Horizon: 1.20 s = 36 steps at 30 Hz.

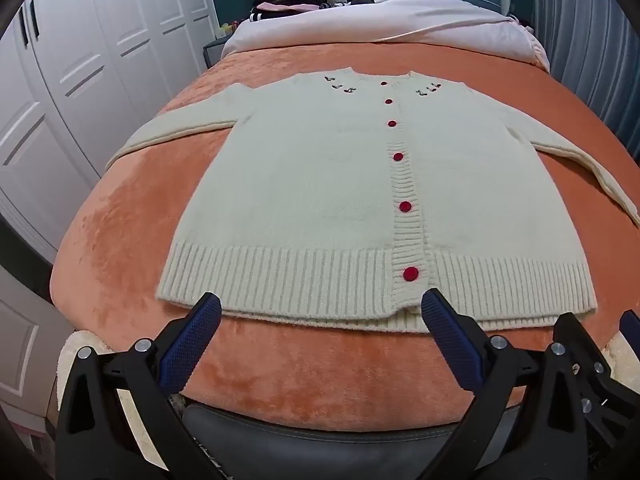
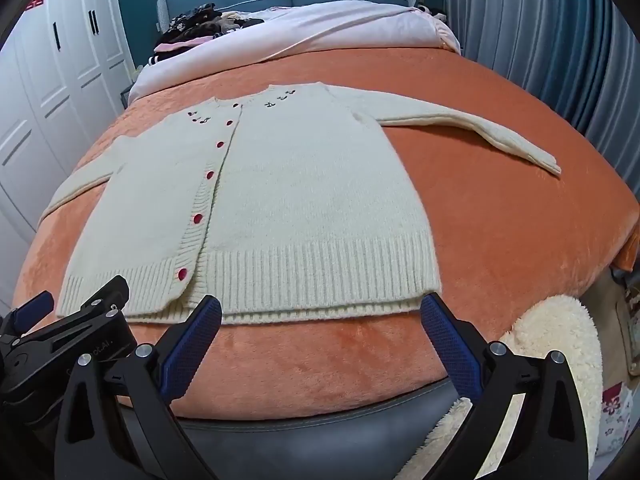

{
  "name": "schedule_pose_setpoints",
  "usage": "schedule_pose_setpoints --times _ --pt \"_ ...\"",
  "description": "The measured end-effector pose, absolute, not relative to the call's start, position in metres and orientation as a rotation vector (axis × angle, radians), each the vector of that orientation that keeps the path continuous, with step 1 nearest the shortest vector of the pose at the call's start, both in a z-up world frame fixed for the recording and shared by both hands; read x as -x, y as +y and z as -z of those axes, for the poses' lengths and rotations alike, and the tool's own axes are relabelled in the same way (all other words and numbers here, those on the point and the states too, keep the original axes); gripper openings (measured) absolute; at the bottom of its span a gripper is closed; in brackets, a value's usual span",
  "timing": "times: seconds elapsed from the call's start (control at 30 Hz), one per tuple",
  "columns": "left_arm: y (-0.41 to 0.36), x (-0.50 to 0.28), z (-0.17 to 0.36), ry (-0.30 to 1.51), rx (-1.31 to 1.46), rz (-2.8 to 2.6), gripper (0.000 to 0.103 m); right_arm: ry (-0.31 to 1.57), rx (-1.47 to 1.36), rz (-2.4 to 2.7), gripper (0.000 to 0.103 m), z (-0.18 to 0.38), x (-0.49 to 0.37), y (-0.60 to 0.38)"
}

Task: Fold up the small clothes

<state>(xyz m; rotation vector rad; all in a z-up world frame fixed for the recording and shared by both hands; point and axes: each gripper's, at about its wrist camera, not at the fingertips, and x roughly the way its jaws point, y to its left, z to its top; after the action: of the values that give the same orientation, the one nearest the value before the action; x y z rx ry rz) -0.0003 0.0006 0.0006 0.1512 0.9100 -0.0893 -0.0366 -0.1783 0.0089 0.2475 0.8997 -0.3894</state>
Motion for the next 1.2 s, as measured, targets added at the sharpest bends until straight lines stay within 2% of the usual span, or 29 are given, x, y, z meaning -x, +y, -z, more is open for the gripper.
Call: schedule_pose_setpoints --times 1.2 --pt "-0.0024 0.0009 -0.0023 0.915 -0.174 0.076 0.098 0.914 -0.219 0.408 0.098 -0.0081 0.0362 -0.1768"
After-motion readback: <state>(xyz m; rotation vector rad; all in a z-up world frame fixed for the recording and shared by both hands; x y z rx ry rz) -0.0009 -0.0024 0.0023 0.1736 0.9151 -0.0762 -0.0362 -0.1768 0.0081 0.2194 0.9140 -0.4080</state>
